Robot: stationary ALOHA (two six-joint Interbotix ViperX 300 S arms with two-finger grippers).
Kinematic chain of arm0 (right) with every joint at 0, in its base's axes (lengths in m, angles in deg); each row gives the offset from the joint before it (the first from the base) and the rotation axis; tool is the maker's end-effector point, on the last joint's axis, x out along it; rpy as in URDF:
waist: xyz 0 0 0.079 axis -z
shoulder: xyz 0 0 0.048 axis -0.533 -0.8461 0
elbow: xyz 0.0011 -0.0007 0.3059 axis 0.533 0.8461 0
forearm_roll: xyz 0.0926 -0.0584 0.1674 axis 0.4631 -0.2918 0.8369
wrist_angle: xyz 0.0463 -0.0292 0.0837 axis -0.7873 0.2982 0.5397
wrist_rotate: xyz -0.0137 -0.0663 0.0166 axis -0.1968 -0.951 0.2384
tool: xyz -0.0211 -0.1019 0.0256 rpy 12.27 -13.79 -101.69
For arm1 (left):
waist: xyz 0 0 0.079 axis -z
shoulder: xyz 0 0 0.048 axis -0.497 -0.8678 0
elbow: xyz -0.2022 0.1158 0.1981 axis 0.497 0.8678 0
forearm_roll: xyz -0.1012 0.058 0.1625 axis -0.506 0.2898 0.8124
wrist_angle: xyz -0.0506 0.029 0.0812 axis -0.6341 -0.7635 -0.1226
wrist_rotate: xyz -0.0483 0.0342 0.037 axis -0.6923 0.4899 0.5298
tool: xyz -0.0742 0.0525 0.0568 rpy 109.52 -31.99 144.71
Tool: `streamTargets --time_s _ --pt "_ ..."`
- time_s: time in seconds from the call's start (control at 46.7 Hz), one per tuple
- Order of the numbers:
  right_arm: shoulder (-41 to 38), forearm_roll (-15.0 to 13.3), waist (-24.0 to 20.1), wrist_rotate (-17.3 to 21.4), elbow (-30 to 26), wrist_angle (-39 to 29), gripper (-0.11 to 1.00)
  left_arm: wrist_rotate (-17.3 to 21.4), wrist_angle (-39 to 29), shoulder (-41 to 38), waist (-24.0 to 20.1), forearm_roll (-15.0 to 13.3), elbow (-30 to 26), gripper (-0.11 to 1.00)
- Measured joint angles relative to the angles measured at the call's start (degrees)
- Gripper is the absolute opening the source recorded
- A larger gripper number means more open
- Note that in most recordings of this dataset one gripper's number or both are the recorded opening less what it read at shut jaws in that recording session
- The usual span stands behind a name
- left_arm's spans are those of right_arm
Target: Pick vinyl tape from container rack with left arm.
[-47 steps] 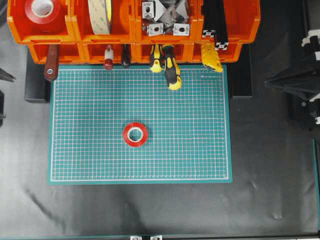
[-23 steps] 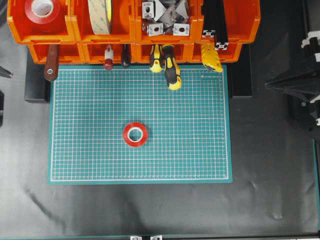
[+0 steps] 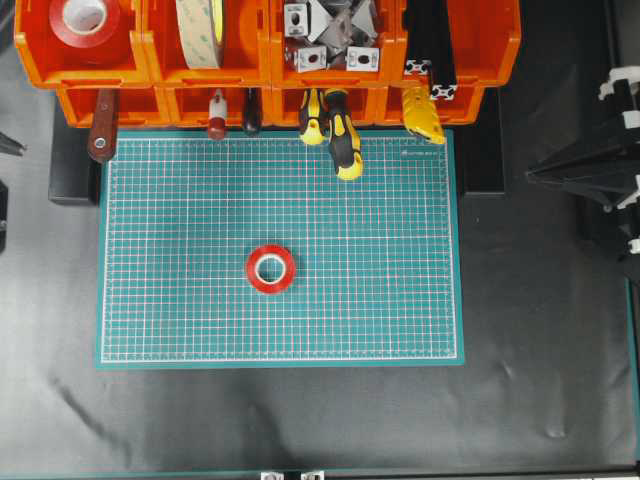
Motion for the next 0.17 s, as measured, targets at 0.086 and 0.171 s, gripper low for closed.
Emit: streamTargets --time_s 0.086,0.171 --pt "0.1 -0.1 0.1 0.0 0.1 -0.4 0.00 0.0 0.2 -0.2 0.0 0.0 0.0 0.85" --pt "0.0 0.0 0.1 0.0 0.4 -0.4 0.00 0.0 0.8 -0.6 0.0 0.0 0.1 0.85"
